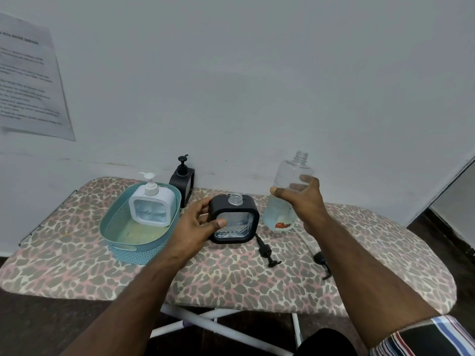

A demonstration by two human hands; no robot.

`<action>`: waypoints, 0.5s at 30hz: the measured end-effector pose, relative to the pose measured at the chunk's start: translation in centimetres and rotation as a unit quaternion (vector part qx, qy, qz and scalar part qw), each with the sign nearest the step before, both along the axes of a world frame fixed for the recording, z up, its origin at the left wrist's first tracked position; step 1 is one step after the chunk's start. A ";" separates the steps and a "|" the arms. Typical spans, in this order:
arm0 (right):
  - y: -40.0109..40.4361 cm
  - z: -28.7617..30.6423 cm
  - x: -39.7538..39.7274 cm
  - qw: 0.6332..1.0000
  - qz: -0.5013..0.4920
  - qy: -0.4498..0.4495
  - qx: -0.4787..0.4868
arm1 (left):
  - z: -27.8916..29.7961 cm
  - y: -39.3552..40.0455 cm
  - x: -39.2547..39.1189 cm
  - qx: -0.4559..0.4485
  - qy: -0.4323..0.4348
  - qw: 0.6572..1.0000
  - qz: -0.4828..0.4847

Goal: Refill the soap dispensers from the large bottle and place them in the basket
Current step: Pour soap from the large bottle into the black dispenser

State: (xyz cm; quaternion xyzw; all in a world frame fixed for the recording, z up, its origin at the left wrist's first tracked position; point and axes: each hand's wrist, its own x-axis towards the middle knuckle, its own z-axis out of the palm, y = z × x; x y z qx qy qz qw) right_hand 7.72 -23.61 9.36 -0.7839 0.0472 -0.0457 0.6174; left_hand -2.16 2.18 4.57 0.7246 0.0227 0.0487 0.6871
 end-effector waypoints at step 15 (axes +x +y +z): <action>0.1 2.2 -2.1 0.902 0.114 -0.154 -0.387 | 0.8 0.0 0.0 -0.014 -0.014 1.000 -0.003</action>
